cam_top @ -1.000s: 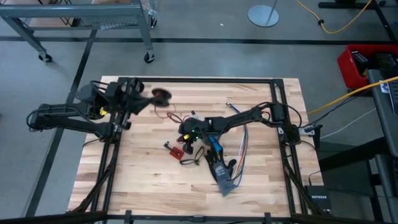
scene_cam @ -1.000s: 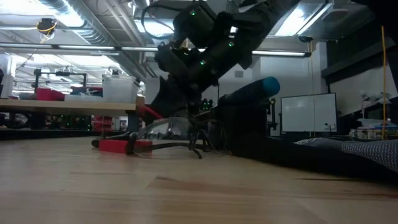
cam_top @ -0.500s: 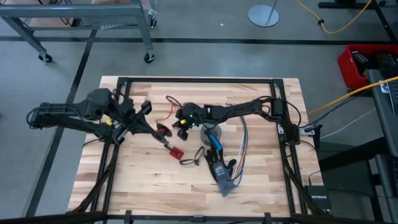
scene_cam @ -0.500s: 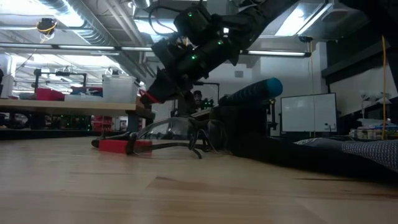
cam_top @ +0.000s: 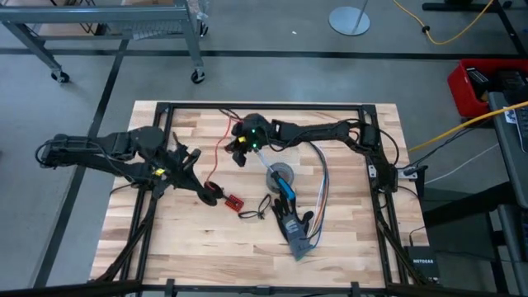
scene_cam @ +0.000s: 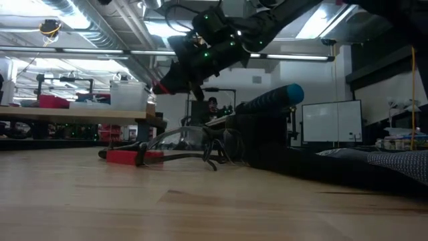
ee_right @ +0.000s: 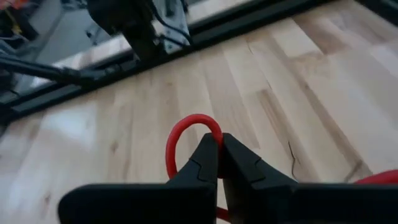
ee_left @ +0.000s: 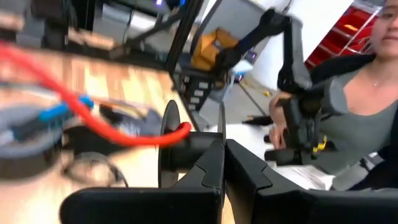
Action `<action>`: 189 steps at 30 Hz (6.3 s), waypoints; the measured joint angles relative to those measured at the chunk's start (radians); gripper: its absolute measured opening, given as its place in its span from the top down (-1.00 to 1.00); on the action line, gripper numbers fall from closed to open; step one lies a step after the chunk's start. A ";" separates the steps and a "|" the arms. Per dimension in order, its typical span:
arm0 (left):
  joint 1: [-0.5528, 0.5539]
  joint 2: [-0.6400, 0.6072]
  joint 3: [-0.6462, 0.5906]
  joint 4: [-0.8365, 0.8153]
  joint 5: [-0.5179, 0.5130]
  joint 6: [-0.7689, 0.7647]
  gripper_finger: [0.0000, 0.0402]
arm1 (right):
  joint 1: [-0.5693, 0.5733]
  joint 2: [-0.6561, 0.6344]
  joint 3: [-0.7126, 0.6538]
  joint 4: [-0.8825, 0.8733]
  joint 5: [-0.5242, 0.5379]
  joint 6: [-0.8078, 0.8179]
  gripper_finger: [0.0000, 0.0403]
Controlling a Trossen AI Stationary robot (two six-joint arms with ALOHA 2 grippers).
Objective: Coil cords
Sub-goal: Uncoil the red wire from the spool
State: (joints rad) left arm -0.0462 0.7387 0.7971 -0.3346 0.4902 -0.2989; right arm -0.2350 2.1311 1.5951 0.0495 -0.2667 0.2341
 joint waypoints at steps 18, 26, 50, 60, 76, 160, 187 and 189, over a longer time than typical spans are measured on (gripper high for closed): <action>0.000 -0.009 0.000 -0.351 -0.570 -0.030 1.00 | -0.054 0.000 0.129 -0.166 -0.466 0.025 0.97; 0.000 -0.054 0.000 -0.436 -0.842 -0.037 1.00 | -0.042 -0.001 0.129 -0.367 -0.530 -0.024 0.97; 0.001 -0.142 0.000 -0.519 -1.580 -0.068 1.00 | -0.007 -0.002 0.129 -0.418 -0.257 -0.051 0.44; 0.001 -0.188 0.000 -0.516 -2.046 -0.169 1.00 | -0.007 -0.002 0.129 -0.417 0.056 -0.051 0.31; 0.000 -0.230 0.000 -0.514 -1.443 0.071 1.00 | -0.035 -0.002 0.129 -0.310 0.202 -0.085 0.31; 0.001 0.079 -0.016 0.472 -0.913 -0.386 1.00 | 0.073 -0.482 0.210 -0.781 -0.216 -0.470 0.31; 0.000 0.822 -0.088 1.872 -0.515 -0.667 1.00 | 0.360 -0.950 -0.417 -0.316 0.632 -0.411 0.31; -0.004 0.846 -0.087 1.905 -0.483 -0.668 1.00 | 0.375 -0.946 -0.436 -0.237 0.619 -0.450 0.31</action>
State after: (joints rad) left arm -0.0504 1.5846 0.7101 1.5705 0.0069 -0.9665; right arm 0.1403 1.1849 1.1588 -0.1878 0.3527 -0.2158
